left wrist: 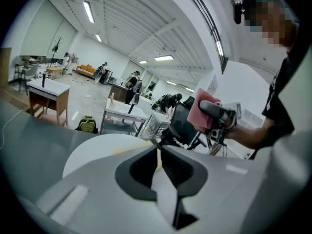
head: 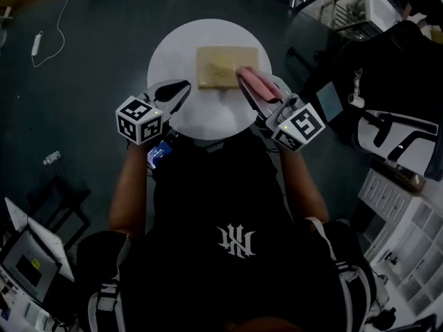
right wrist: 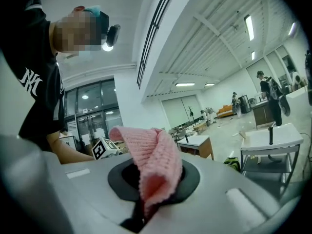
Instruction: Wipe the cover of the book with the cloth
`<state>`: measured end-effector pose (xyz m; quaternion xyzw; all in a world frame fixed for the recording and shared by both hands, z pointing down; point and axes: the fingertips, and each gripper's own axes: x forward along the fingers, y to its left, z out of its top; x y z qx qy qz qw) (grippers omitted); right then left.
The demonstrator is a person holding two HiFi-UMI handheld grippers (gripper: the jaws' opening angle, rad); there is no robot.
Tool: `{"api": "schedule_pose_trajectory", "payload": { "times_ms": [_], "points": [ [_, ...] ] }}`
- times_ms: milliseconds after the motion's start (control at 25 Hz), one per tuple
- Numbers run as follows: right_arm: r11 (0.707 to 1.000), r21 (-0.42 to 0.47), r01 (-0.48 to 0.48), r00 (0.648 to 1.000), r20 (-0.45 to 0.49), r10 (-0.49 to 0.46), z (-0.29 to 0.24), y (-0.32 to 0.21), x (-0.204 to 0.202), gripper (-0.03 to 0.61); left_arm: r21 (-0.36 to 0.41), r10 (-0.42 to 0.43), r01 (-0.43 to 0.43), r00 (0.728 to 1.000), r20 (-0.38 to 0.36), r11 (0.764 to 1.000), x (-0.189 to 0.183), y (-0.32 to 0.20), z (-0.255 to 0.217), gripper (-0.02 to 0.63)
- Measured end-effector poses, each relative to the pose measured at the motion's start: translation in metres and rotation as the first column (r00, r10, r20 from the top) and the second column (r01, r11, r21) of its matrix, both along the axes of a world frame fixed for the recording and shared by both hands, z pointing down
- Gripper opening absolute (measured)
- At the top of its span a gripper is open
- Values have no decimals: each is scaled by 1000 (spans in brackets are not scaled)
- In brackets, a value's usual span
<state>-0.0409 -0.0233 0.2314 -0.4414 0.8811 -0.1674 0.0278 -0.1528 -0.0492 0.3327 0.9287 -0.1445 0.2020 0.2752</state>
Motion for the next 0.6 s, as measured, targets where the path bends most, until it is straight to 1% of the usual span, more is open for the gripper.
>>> {"api": "schedule_pose_trajectory", "payload": {
  "times_ms": [160, 240, 320, 400, 480, 600],
  "points": [
    [996, -39, 84, 996, 9, -84, 26, -18, 44, 14, -15, -98, 100, 990, 98, 995, 17, 1, 22, 44],
    [991, -65, 116, 993, 3, -116, 43, -31, 54, 15, -8, -141, 144, 980, 144, 990, 17, -1, 28, 52],
    [985, -83, 149, 989, -9, -150, 60, -42, 56, 15, 6, -167, 169, 967, 193, 986, 13, -4, 38, 56],
    [979, -97, 179, 983, -20, -182, 78, -53, 53, 15, 15, -170, 171, 955, 242, 985, 9, -9, 54, 63],
    [974, -114, 194, 979, -39, -199, 98, -64, 44, 15, 14, -154, 157, 947, 282, 988, 3, -14, 74, 71],
    [968, -149, 204, 970, -104, -221, 131, -84, 23, 17, -14, -115, 124, 949, 293, 992, -5, -22, 109, 84]
  ]
}}
